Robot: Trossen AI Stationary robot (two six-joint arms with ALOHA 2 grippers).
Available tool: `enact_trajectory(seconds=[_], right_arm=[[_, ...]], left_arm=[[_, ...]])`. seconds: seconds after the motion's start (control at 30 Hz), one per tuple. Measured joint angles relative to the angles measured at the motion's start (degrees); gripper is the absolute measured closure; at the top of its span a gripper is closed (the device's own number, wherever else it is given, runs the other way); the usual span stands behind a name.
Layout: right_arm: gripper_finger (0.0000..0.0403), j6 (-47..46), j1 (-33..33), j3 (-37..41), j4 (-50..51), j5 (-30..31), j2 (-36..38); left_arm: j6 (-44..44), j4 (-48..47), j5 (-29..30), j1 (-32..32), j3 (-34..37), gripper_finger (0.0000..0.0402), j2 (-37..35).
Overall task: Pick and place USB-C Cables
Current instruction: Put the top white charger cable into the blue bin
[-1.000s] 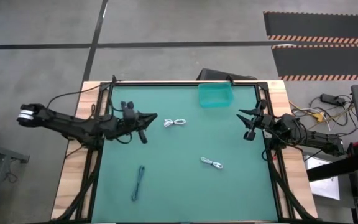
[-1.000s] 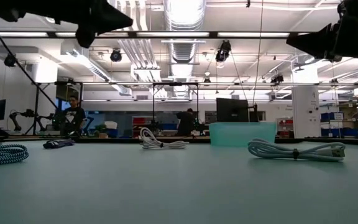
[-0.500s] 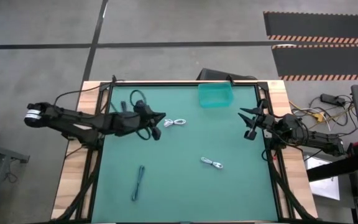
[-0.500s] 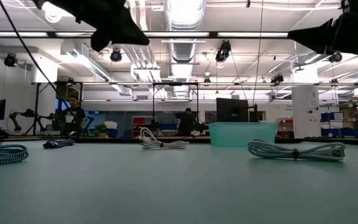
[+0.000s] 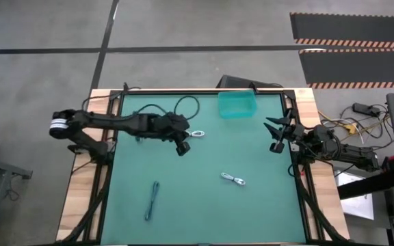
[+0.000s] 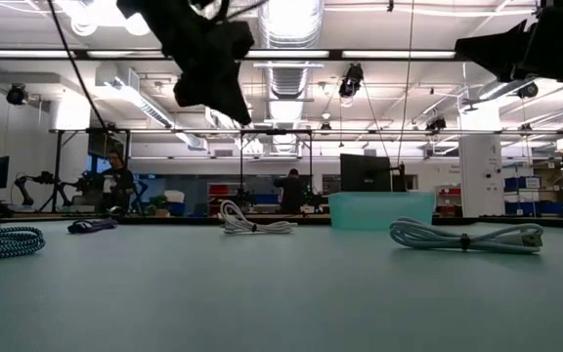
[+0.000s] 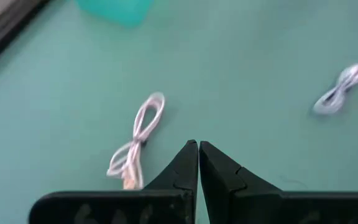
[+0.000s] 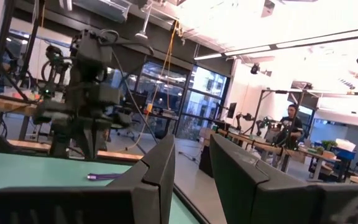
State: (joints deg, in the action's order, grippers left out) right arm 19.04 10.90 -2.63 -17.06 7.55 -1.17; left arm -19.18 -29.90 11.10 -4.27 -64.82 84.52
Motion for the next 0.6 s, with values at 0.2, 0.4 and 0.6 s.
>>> enact_trajectory(seconds=[0.2, 0.4, 0.6], right_arm=[[0.0310, 0.0, 0.0, 0.0, 0.1, 0.0, 0.0], [0.0310, 0.5, 0.0, 0.0, 0.2, 0.0, 0.0], [0.0310, 1.6, 0.0, 0.0, 0.2, 0.0, 0.0]], left_arm=[[1.6, -12.9, -1.7, -0.7, -8.7, 0.0402, 7.2], [6.1, -19.3, -6.1, -1.4, -14.8, 0.0402, 12.2], [9.6, -22.2, -9.3, -2.9, -18.3, 0.0402, 16.1]])
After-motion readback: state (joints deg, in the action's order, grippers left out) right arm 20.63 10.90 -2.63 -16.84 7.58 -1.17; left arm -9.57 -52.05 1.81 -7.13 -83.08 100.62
